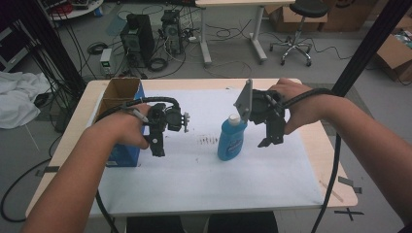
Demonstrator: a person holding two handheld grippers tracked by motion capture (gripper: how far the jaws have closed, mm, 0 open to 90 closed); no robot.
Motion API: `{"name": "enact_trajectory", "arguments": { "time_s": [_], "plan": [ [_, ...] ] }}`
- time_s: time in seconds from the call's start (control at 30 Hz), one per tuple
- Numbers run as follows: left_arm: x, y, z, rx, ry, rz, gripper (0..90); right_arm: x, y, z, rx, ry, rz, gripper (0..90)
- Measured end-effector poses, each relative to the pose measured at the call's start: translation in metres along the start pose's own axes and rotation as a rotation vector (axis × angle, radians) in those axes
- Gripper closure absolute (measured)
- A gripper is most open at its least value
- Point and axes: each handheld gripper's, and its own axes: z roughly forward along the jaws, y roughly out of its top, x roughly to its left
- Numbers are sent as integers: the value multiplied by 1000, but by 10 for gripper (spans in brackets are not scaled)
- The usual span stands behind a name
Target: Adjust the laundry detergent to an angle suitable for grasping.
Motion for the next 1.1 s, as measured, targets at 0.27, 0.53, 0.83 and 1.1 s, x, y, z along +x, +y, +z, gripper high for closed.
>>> {"name": "enact_trajectory", "arguments": {
  "time_s": [0.27, 0.53, 0.83, 1.1],
  "plan": [
    [2, 5, -2, -4, 4, 2, 1, -18, 4, -2, 19, -14, -63, 0],
    [3, 7, -2, 12, -5, -16, 0, -33, 11, 3, 16, -7, -133, 0],
    [-1, 5, -3, -3, -5, -27, 0, -50, 16, 29, 24, 24, -172, 0],
    [-2, 3, -5, -5, 1, -31, 1, -60, 13, 47, 35, 48, -158, 0]
  ]
}}
